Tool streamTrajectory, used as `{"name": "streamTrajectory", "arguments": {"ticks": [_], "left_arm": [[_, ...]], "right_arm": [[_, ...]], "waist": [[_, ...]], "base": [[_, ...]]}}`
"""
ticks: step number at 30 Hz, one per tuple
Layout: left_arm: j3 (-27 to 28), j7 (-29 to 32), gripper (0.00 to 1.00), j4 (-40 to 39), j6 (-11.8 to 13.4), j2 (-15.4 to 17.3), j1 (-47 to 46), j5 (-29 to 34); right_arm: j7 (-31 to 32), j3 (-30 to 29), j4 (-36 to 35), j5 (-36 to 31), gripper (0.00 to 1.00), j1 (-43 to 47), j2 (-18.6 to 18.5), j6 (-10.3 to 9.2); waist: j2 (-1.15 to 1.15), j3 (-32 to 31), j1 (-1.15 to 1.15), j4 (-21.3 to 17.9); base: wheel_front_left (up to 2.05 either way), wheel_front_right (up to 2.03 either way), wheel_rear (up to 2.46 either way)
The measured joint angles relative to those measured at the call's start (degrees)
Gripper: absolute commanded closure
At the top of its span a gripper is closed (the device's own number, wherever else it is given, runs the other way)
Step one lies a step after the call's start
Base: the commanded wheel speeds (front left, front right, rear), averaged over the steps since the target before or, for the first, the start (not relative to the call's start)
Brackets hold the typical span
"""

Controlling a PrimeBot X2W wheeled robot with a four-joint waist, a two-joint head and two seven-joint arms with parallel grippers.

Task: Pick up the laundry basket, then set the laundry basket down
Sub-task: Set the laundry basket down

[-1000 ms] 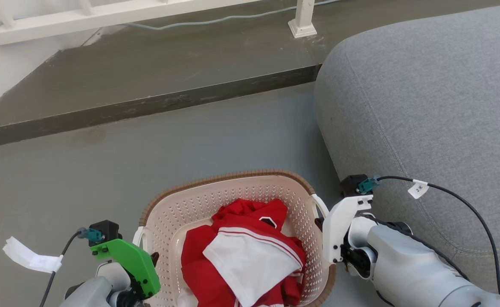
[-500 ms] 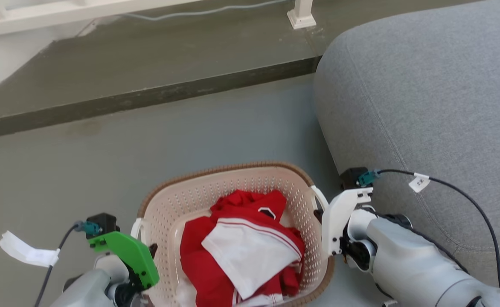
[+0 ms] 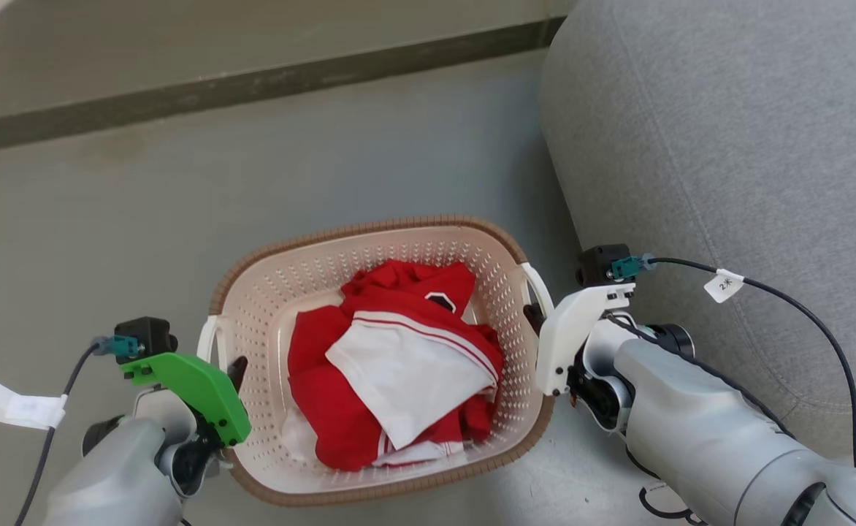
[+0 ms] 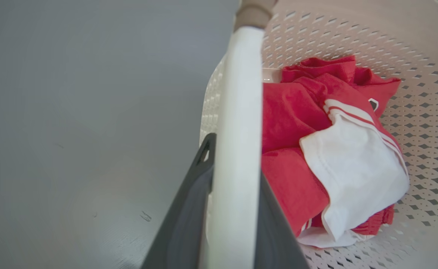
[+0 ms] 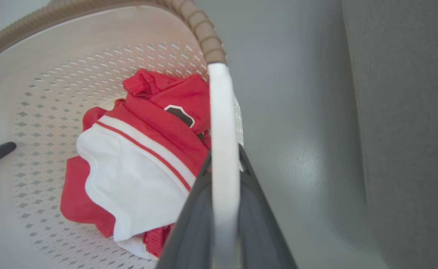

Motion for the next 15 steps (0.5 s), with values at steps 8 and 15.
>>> {"name": "streamTrajectory", "arguments": {"ticks": [8, 15], "left_arm": [[0.0, -3.6, 1.00, -2.3, 0.0, 1.9, -1.4, 0.9], [0.0, -6.6, 1.00, -4.4, 0.0, 3.6, -2.7, 1.6]], "right_arm": [[-4.3, -0.1, -2.0, 0.1, 1.00, -1.2, 0.1, -1.92], [-8.2, -0.6, -3.7, 0.4, 1.00, -1.9, 0.1, -3.05]], "waist": [[0.00, 5.5, 0.00, 0.2], [0.00, 10.6, 0.00, 0.3]], "base": [[0.00, 0.00, 0.00], [0.00, 0.00, 0.00]]}}
